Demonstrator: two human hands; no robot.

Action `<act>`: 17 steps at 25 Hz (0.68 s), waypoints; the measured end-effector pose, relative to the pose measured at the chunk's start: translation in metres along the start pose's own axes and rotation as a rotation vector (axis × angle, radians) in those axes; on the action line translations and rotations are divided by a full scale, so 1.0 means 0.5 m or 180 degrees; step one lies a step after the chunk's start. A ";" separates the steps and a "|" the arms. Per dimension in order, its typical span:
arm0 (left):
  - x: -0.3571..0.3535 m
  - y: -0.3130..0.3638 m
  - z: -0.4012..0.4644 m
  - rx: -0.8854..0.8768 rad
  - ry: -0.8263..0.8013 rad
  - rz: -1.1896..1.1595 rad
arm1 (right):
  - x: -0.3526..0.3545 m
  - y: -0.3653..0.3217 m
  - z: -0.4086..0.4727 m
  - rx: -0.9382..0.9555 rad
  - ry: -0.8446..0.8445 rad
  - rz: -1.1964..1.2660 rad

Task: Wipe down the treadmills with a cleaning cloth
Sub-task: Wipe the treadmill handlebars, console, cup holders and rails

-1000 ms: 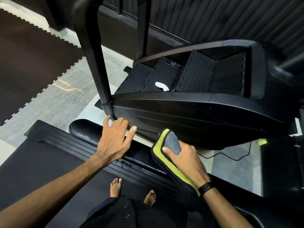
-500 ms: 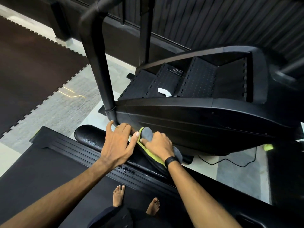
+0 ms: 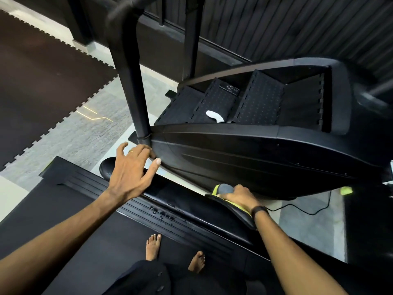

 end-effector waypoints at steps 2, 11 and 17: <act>0.005 -0.010 -0.002 0.0109 0.0036 -0.0080 | -0.027 -0.089 0.027 0.0130 -0.0107 -0.0201; 0.001 -0.019 -0.002 0.0135 0.0131 -0.0294 | -0.041 -0.217 -0.167 0.1281 0.1231 -0.0031; 0.000 -0.021 -0.001 0.0218 0.0083 -0.0351 | -0.014 -0.117 -0.058 0.0483 0.0405 0.0261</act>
Point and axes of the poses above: each hand's wrist, its own z-axis towards the middle knuckle, its own x-axis out of the back of the hand, y = z × x, the point moved 9 cm from there along z, towards the middle knuckle, and after that the axes turned 12 degrees about -y, right-handed, at the moved point
